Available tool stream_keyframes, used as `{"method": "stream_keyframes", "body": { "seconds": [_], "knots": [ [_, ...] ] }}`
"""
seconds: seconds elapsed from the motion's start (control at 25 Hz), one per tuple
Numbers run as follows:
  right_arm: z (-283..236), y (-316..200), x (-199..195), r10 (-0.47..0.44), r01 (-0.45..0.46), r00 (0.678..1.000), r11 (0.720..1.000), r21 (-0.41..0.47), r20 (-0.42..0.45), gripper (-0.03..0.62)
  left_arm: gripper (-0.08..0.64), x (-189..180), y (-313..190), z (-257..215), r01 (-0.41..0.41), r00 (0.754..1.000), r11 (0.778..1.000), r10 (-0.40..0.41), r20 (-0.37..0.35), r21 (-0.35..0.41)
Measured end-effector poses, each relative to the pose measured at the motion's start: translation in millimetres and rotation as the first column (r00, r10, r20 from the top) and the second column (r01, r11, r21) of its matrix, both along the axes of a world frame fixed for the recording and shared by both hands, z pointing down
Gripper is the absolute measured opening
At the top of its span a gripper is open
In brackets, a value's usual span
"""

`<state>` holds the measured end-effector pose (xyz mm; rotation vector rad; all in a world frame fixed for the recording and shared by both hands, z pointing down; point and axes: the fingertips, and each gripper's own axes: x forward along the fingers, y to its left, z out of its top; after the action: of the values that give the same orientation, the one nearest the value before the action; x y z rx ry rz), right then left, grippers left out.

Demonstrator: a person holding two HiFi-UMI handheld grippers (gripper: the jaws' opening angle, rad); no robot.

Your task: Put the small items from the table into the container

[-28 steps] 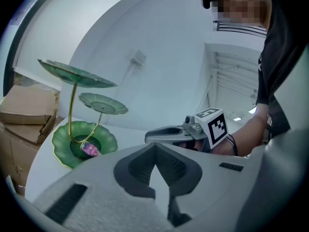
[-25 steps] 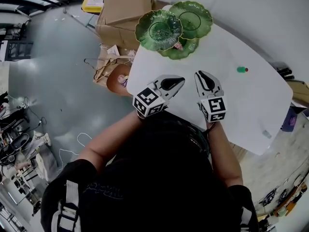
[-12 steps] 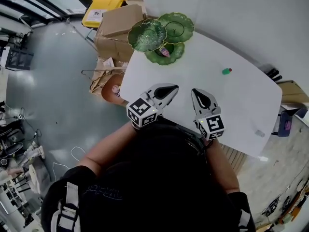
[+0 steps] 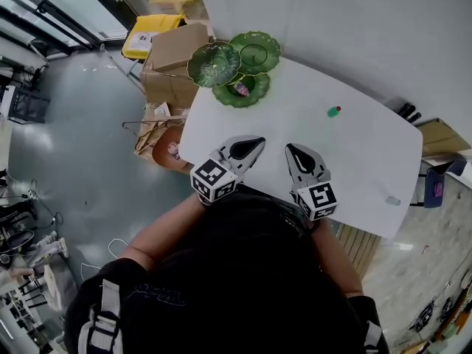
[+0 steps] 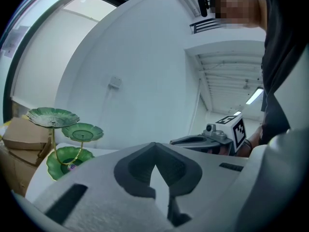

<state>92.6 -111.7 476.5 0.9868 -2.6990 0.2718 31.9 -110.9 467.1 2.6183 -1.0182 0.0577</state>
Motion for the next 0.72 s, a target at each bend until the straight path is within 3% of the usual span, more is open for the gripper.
{"method": "stream_keyframes", "body": {
  "seconds": [0.32, 0.72],
  "knots": [
    [-2.5, -3.1, 4.1, 0.04, -0.04, 0.999, 0.999, 0.002, 0.002, 0.018, 0.005, 1.5, 2.2, -11.6, -0.045, 0.999, 0.998, 0.046, -0.024, 0.031],
    [-4.1, -3.7, 6.6, 0.216, -0.217, 0.976, 0.976, -0.011, -0.021, 0.018, 0.005, 1.7, -5.9, -17.7, -0.229, 0.971, 0.973, 0.23, -0.065, 0.025]
  ]
}}
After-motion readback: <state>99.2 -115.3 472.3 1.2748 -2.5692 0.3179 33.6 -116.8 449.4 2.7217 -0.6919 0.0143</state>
